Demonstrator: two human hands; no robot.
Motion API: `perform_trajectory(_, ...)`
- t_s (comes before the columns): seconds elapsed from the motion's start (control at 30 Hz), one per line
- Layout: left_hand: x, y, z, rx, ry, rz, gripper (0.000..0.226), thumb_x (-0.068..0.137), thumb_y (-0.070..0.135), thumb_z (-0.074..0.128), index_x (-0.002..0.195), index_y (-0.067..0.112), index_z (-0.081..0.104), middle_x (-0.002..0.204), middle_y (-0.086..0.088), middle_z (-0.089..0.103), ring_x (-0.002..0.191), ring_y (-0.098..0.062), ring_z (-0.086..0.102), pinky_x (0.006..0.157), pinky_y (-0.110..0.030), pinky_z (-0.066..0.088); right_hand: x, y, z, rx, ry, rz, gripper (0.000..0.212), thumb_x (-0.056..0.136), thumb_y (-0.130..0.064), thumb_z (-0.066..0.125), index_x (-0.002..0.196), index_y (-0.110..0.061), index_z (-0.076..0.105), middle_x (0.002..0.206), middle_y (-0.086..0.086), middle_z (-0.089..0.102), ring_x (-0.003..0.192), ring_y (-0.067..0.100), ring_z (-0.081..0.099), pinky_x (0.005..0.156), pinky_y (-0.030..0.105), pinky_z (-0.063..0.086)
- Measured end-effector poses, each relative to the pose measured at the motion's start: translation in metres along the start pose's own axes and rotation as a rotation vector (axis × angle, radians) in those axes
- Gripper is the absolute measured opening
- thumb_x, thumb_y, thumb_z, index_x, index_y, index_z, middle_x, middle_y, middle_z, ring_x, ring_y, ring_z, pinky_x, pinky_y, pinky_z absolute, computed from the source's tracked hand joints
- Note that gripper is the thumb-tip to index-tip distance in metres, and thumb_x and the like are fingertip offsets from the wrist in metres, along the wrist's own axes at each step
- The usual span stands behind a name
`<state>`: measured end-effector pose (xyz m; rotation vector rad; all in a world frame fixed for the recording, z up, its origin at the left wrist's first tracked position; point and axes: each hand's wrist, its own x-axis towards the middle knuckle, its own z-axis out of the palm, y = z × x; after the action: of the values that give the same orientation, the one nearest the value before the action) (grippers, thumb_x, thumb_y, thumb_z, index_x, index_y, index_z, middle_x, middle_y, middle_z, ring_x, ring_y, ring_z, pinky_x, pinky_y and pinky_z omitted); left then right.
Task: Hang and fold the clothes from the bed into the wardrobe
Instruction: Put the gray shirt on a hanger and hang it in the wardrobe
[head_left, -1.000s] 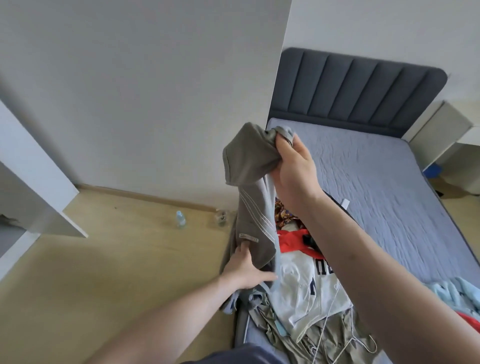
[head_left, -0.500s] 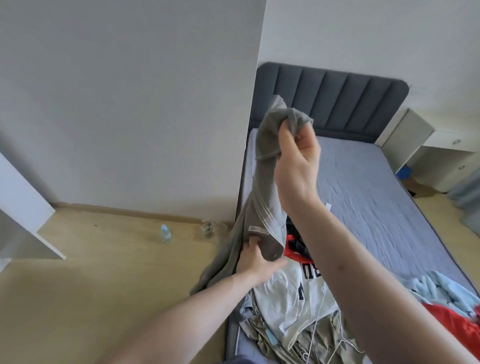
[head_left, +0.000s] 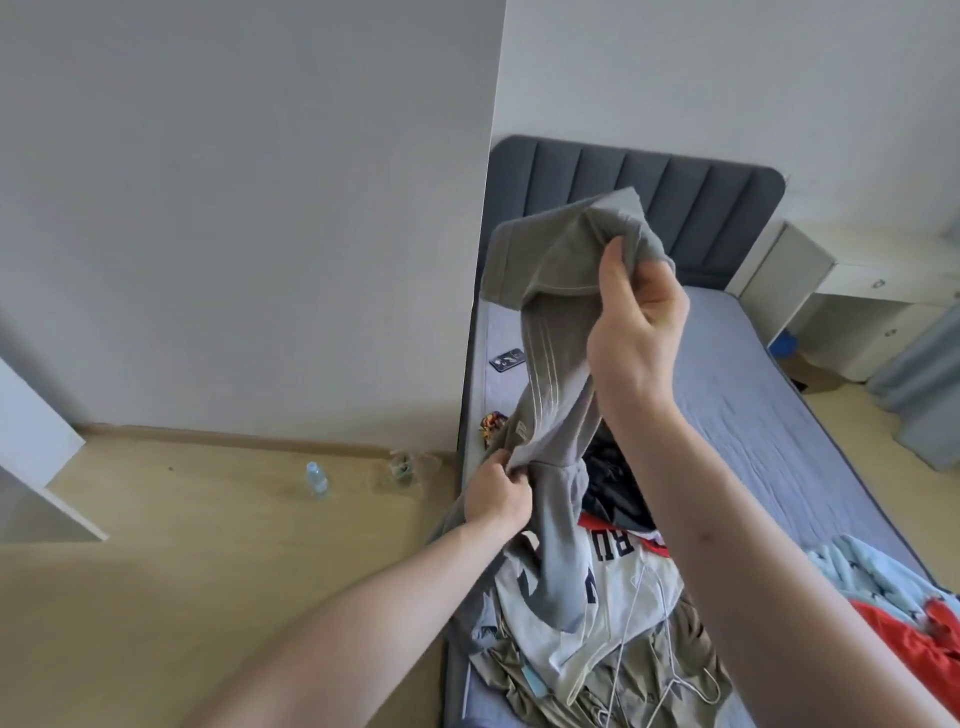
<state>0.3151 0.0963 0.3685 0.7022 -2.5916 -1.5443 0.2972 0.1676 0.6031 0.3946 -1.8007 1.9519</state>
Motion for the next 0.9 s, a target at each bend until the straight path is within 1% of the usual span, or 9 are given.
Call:
perform_trajectory(0.17, 0.022, -0.019, -0.074, 0.045, 0.045, 0.095, 0.019, 0.099, 0.012, 0.051, 0.089, 0.023, 0.062, 0.093, -0.005, 0.072, 0.093, -0.029, 0.066, 0.071, -0.029, 0.042, 0.014, 0.031, -0.096, -0.212, 0.367, 0.149, 0.03, 0.099, -0.04, 0.057, 0.072, -0.042, 0.069, 0.066, -0.027, 0.063, 0.063, -0.01, 0.057, 0.067, 0.017, 0.047)
perform_trajectory(0.27, 0.027, 0.015, -0.117, 0.004, -0.005, 0.359, 0.028, 0.1, 0.013, 0.054, 0.076, 0.025, 0.06, 0.071, 0.002, 0.064, 0.072, -0.02, 0.057, 0.064, -0.028, 0.04, -0.007, 0.068, -0.133, -0.375, 0.388, 0.463, 0.027, 0.101, -0.039, 0.054, 0.125, -0.03, 0.064, 0.121, -0.01, 0.067, 0.113, 0.003, 0.062, 0.102, 0.035, 0.047)
perform_trajectory(0.33, 0.024, 0.047, -0.132, 0.089, -0.106, 0.524, 0.023, 0.097, 0.012, 0.055, 0.077, 0.021, 0.063, 0.07, 0.0, 0.064, 0.068, -0.017, 0.055, 0.064, -0.032, 0.041, -0.031, 0.086, -0.131, -0.482, 0.246, 0.575, 0.055, 0.098, -0.028, 0.062, 0.15, -0.021, 0.045, 0.148, 0.003, 0.052, 0.135, 0.018, 0.05, 0.109, 0.035, 0.04)
perform_trajectory(0.4, 0.02, 0.076, -0.133, 0.177, -0.221, 0.652, 0.019, 0.095, 0.011, 0.054, 0.083, 0.018, 0.068, 0.075, 0.001, 0.067, 0.074, -0.018, 0.061, 0.069, -0.033, 0.045, -0.059, 0.091, -0.109, -0.443, -0.095, 0.503, 0.069, 0.091, -0.015, 0.069, 0.152, -0.028, 0.041, 0.151, -0.011, 0.049, 0.134, 0.002, 0.046, 0.103, 0.019, 0.038)
perform_trajectory(0.53, 0.007, 0.116, -0.122, 0.239, -0.377, 0.803, 0.013, 0.093, 0.026, 0.059, 0.086, 0.026, 0.07, 0.078, 0.01, 0.069, 0.076, -0.009, 0.062, 0.07, -0.027, 0.049, -0.082, 0.092, -0.078, -0.446, -0.54, 0.439, 0.026, 0.085, -0.019, 0.074, 0.104, -0.036, 0.068, 0.094, -0.02, 0.071, 0.084, -0.002, 0.065, 0.075, 0.026, 0.054)
perform_trajectory(0.6, 0.009, 0.113, -0.12, 0.259, -0.374, 0.791, 0.017, 0.083, 0.049, 0.072, 0.082, 0.033, 0.066, 0.075, 0.013, 0.066, 0.073, -0.006, 0.06, 0.066, -0.024, 0.048, -0.075, 0.089, -0.078, -0.406, -0.432, 0.408, 0.01, 0.093, -0.016, 0.067, 0.085, -0.022, 0.067, 0.073, -0.003, 0.066, 0.071, 0.006, 0.056, 0.068, 0.033, 0.047)
perform_trajectory(0.67, 0.013, 0.09, -0.122, 0.404, -0.337, 0.78, 0.038, 0.065, 0.069, 0.077, 0.079, 0.038, 0.06, 0.075, 0.016, 0.065, 0.072, -0.004, 0.059, 0.063, -0.024, 0.046, -0.068, 0.083, -0.084, -0.253, -0.376, 0.423, 0.013, 0.095, -0.02, 0.06, 0.092, -0.011, 0.069, 0.09, 0.022, 0.068, 0.081, 0.015, 0.059, 0.075, 0.037, 0.047)
perform_trajectory(0.83, 0.02, -0.013, -0.09, 0.651, -0.387, 0.502, 0.042, 0.072, 0.057, 0.066, 0.084, 0.016, 0.066, 0.088, -0.006, 0.069, 0.085, -0.029, 0.062, 0.071, -0.04, 0.052, -0.071, 0.078, -0.1, -0.179, -0.455, 0.4, 0.027, 0.086, -0.035, 0.057, 0.094, -0.017, 0.074, 0.091, 0.011, 0.072, 0.083, 0.008, 0.067, 0.074, 0.02, 0.053)
perform_trajectory(0.9, 0.019, -0.05, -0.077, 0.402, -0.459, 0.254, 0.028, 0.08, 0.047, 0.07, 0.075, 0.019, 0.068, 0.077, 0.0, 0.069, 0.075, -0.022, 0.061, 0.066, -0.037, 0.048, -0.075, 0.083, -0.106, -0.179, -0.419, 0.4, 0.028, 0.088, -0.036, 0.056, 0.096, -0.017, 0.075, 0.093, 0.014, 0.071, 0.084, 0.009, 0.067, 0.074, 0.02, 0.054)
